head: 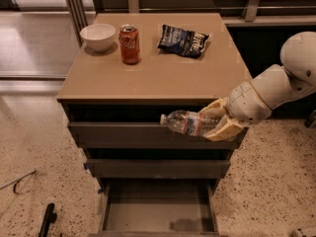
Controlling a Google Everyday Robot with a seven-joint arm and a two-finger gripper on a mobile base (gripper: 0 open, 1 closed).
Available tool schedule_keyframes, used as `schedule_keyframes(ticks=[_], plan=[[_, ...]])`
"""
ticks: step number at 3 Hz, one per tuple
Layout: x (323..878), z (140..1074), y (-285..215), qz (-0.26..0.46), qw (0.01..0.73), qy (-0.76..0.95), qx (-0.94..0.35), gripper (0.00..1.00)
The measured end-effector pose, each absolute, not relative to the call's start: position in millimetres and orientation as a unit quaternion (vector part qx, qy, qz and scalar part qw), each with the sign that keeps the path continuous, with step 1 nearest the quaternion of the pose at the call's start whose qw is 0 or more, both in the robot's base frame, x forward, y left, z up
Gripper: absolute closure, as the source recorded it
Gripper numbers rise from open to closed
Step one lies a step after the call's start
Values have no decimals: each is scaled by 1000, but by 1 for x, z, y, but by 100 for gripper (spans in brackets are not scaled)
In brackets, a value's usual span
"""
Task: Place water bottle into bottom drawer
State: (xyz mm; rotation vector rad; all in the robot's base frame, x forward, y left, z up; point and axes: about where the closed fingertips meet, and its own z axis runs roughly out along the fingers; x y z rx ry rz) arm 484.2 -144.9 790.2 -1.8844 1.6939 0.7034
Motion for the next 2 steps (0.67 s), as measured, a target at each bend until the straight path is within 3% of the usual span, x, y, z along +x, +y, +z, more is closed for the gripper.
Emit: schedule_keyframes(ticks=[2], plan=[[477,754,-143,261,251,615,-700,100]])
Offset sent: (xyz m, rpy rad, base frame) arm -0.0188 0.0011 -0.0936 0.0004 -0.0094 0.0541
